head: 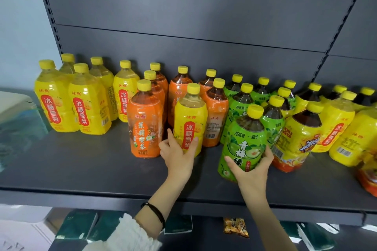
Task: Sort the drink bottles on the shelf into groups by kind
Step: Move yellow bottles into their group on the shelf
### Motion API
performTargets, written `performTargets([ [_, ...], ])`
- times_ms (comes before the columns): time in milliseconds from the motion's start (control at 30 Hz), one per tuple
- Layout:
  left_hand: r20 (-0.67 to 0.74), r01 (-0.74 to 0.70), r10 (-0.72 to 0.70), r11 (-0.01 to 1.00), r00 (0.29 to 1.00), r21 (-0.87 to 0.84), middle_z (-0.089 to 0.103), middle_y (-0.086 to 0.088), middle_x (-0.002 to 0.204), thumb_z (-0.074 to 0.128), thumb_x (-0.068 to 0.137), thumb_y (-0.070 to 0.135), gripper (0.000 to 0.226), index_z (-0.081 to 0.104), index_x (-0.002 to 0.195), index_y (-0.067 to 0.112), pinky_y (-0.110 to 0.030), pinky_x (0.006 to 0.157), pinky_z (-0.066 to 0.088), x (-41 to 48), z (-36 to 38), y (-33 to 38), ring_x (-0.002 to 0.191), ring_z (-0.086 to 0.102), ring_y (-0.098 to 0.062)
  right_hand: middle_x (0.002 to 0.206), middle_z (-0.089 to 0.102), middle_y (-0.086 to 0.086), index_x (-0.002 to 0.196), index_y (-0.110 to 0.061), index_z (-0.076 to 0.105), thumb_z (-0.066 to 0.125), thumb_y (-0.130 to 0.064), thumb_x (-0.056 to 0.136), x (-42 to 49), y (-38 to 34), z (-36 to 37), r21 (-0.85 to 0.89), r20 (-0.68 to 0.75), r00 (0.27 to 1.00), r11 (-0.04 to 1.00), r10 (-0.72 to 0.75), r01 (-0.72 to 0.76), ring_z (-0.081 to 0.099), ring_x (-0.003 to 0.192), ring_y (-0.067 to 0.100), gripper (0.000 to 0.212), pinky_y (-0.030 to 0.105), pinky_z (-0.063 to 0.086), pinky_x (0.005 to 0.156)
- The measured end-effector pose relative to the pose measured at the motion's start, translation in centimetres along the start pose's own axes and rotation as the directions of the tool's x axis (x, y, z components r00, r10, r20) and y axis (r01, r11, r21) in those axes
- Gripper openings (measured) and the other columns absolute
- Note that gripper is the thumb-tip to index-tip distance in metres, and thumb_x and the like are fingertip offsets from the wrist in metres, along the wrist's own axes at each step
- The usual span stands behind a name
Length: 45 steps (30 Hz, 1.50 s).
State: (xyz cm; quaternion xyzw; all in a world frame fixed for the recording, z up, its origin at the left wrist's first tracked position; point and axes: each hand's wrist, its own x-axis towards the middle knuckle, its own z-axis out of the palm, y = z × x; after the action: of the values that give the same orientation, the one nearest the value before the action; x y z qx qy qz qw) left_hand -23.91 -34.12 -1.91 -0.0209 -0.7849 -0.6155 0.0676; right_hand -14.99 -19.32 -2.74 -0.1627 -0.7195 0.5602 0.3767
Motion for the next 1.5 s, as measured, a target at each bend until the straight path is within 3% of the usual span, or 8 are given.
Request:
performTargets([
  [167,0.005,-0.115,0.115,0.984,0.993,0.137,0.032,-0.010,0.135,0.069,0.080,0.045,0.085,0.026,0.146,0.014,-0.029,0.101,0.026,0.5,-0.9,-0.9,0.127,0.031,-0.025,0.141,0.039,0.000,0.145,-0.028,0.020,0.085,-0.038,0.054,-0.1,-0.2,-0.1,-0.028,0.000,1.000,1.000,-0.002,0.002,0.041,0.131,0.016,0.112,0.037,0.037,0.110],
  [300,0.082,-0.122,0.126,0.991,0.989,-0.050,0.047,-0.004,0.128,0.077,0.076,0.032,0.071,0.028,0.127,0.021,-0.043,0.099,0.047,0.7,-1.0,-1.6,0.119,0.051,-0.021,0.141,0.039,0.001,0.146,-0.028,0.020,0.085,-0.037,0.057,-0.2,-0.4,0.0,-0.044,0.001,1.000,0.999,0.007,-0.007,0.041,0.130,0.015,0.111,0.034,0.037,0.109],
  [433,0.113,-0.148,0.158,0.984,0.981,-0.097,0.045,0.002,0.118,0.082,0.072,0.024,0.071,0.027,0.117,0.023,-0.018,0.081,0.046,1.4,-1.8,-1.6,0.111,0.052,-0.015,0.138,0.041,-0.001,0.146,-0.028,0.019,0.087,-0.025,0.063,-0.3,-0.3,0.0,-0.050,0.015,1.000,0.999,0.020,-0.019,0.042,0.128,0.014,0.107,0.031,0.037,0.107],
  [767,-0.001,-0.136,0.136,0.990,0.991,-0.041,0.054,0.007,0.122,0.084,0.065,0.038,0.075,0.031,0.117,0.035,-0.033,0.088,0.051,-2.6,-5.0,-1.9,0.106,0.056,-0.011,0.145,0.024,-0.007,0.151,-0.025,0.013,0.082,-0.031,0.069,-0.5,-0.1,0.3,-0.080,0.013,1.000,0.997,0.011,-0.009,0.024,0.131,0.005,0.107,0.033,0.025,0.112],
  [1000,-0.032,-0.093,0.091,0.995,0.995,-0.045,0.051,0.011,0.117,0.084,0.067,0.030,0.077,0.031,0.123,0.026,-0.023,0.082,0.050,-5.5,-8.5,-1.6,0.098,0.057,-0.002,0.147,0.022,0.011,0.151,-0.030,0.015,0.082,-0.040,0.068,-1.0,-0.2,-0.2,-0.193,-0.003,0.998,0.979,0.061,-0.060,0.022,0.135,0.031,0.107,0.053,0.028,0.109],
  [1233,-0.042,-0.064,0.060,0.993,0.997,-0.096,0.054,0.019,0.111,0.084,0.067,0.025,0.073,0.034,0.120,0.026,-0.013,0.066,0.052,-7.2,-9.7,-1.8,0.097,0.058,0.002,0.121,0.045,0.000,0.113,-0.025,0.055,0.074,-0.017,0.079,-4.4,-1.6,-1.0,0.003,-0.167,0.982,0.995,-0.094,0.096,0.047,0.113,0.024,0.039,0.047,0.044,0.096],
  [1333,-0.013,-0.069,0.068,0.994,0.998,-0.086,0.055,0.020,0.110,0.084,0.067,0.024,0.071,0.034,0.118,0.027,-0.013,0.068,0.052,-7.3,-10.1,-1.8,0.094,0.060,0.005,0.103,0.056,-0.008,0.097,-0.034,0.056,0.070,-0.019,0.085,-6.0,-3.8,0.6,0.124,0.075,0.973,0.970,-0.220,0.210,0.059,0.094,0.020,0.025,0.035,0.052,0.080],
  [1500,0.059,-0.102,0.106,0.992,0.993,-0.072,0.059,0.014,0.115,0.086,0.063,0.026,0.070,0.038,0.114,0.030,-0.018,0.074,0.054,-6.4,-11.4,-2.3,0.096,0.060,0.009,0.124,0.055,-0.016,0.121,-0.041,0.047,0.073,-0.041,0.079,-5.2,-6.3,6.5,0.164,0.590,0.804,0.986,-0.068,-0.037,0.057,0.107,0.000,0.049,0.019,0.052,0.080],
])
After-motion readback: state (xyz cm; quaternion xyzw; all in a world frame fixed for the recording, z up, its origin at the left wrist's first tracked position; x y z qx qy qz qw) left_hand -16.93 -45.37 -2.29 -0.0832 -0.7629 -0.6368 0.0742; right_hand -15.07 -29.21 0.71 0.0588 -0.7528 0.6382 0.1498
